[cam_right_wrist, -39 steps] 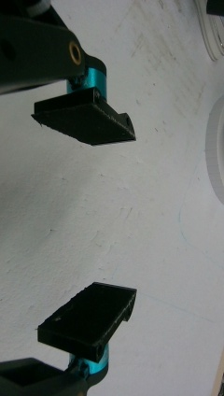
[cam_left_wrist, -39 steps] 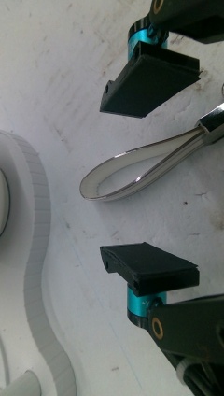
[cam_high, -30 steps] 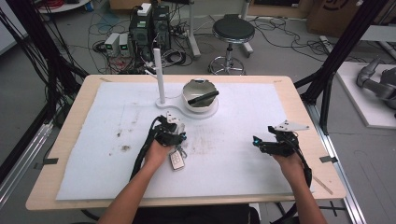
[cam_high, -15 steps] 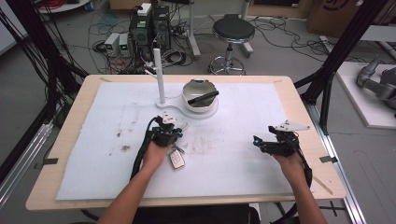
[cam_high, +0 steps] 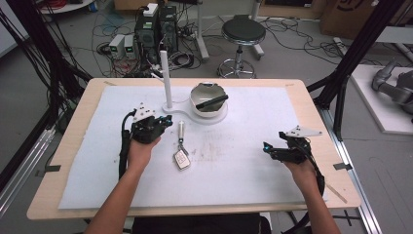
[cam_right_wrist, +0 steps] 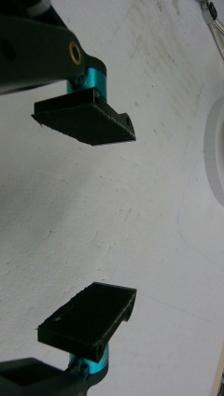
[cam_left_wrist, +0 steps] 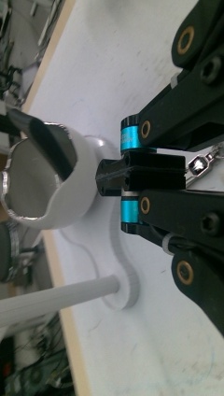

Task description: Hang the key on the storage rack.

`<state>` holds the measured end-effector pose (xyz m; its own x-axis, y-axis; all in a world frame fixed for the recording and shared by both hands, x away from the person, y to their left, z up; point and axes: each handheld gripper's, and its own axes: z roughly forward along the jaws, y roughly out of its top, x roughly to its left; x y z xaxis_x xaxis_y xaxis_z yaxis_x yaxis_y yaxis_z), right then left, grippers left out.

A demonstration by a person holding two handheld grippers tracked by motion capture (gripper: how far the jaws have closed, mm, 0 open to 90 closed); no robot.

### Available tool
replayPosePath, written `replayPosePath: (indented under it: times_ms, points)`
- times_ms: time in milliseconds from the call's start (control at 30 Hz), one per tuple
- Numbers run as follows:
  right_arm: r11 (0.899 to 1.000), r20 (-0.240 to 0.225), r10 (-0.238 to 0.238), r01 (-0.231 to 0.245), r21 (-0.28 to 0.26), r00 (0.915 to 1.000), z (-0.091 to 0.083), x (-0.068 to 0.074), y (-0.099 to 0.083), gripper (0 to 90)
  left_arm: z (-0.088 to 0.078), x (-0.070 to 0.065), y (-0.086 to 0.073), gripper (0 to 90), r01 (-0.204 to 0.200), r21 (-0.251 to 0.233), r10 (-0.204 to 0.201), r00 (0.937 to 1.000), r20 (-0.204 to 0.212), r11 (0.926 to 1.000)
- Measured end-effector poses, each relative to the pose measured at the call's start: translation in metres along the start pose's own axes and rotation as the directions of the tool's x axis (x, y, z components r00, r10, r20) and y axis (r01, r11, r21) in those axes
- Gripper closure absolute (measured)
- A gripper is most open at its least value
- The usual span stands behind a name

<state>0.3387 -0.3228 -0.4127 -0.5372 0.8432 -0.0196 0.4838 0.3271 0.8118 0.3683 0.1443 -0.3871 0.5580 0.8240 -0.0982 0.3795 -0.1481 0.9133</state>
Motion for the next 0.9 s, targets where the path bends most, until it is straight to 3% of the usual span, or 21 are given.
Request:
replayPosePath:
  times_ms: [33, 133, 167, 200, 267, 333, 367, 500, 600, 733, 767, 833, 900]
  points:
    - [1.000, -0.001, 0.001, -0.001, 0.001, 1.0000, 0.000, 0.000, 0.000, 21.7, 0.003, 0.000, -0.003, 86.8, 0.011, 0.008, -0.010, 0.9999, -0.007, 0.9999]
    - [1.000, -0.003, -0.003, 0.003, 0.004, 1.0000, 0.001, 0.000, 0.000, 21.7, 0.012, 0.002, -0.007, 63.2, 0.062, 0.051, -0.062, 0.9981, -0.010, 0.9968]
    - [1.000, -0.004, -0.002, 0.002, 0.003, 1.0000, 0.002, 0.001, 0.000, 21.7, 0.021, 0.000, -0.011, 60.5, 0.066, 0.093, -0.065, 0.9978, -0.011, 0.9934]
    - [1.000, -0.008, -0.001, 0.001, 0.008, 1.0000, 0.002, 0.001, 0.000, 21.7, 0.021, 0.000, -0.011, 58.0, 0.066, 0.093, -0.065, 0.9978, -0.011, 0.9934]
    - [1.000, -0.007, -0.004, 0.004, 0.008, 1.0000, 0.003, 0.001, 0.000, 21.7, 0.035, -0.001, -0.015, 52.9, 0.072, 0.146, -0.067, 0.9969, -0.040, 0.9867]
    - [1.000, -0.008, -0.004, 0.004, 0.008, 1.0000, 0.003, 0.001, 0.000, 21.7, 0.040, -0.002, -0.016, 53.0, 0.075, 0.156, -0.069, 0.9965, -0.048, 0.9849]
    - [1.000, -0.011, -0.005, 0.005, 0.007, 0.9999, 0.002, 0.001, 0.000, 21.7, 0.048, -0.003, -0.020, 53.4, 0.077, 0.185, -0.068, 0.9961, -0.056, 0.9796]
    - [1.000, -0.008, -0.005, 0.005, 0.006, 1.0000, 0.002, 0.000, 0.000, 21.8, 0.058, -0.005, -0.025, 54.5, 0.067, 0.228, -0.055, 0.9967, -0.060, 0.9714]
    - [1.000, -0.010, 0.002, -0.002, 0.005, 1.0000, 0.001, -0.001, 0.000, 21.8, 0.067, -0.005, -0.031, 55.2, 0.064, 0.260, -0.042, 0.9952, -0.088, 0.9635]
    - [1.000, -0.012, -0.003, 0.003, 0.005, 0.9999, 0.001, 0.000, 0.000, 21.8, 0.070, -0.004, -0.032, 54.7, 0.082, 0.247, -0.063, 0.9943, -0.087, 0.9656]
    - [1.000, -0.012, -0.004, 0.004, 0.004, 0.9999, 0.002, -0.001, 0.000, 21.8, 0.072, -0.006, -0.033, 54.4, 0.061, 0.262, -0.042, 0.9961, -0.077, 0.9633]
    - [1.000, -0.012, 0.000, 0.000, 0.005, 0.9999, 0.001, 0.000, 0.000, 21.8, 0.074, -0.007, -0.034, 49.7, 0.058, 0.271, -0.042, 0.9971, -0.063, 0.9610]
    - [1.000, -0.013, -0.004, 0.004, 0.004, 0.9999, 0.001, -0.001, 0.000, 21.8, 0.076, -0.012, -0.034, 49.6, 0.028, 0.280, -0.004, 0.9962, -0.087, 0.9597]
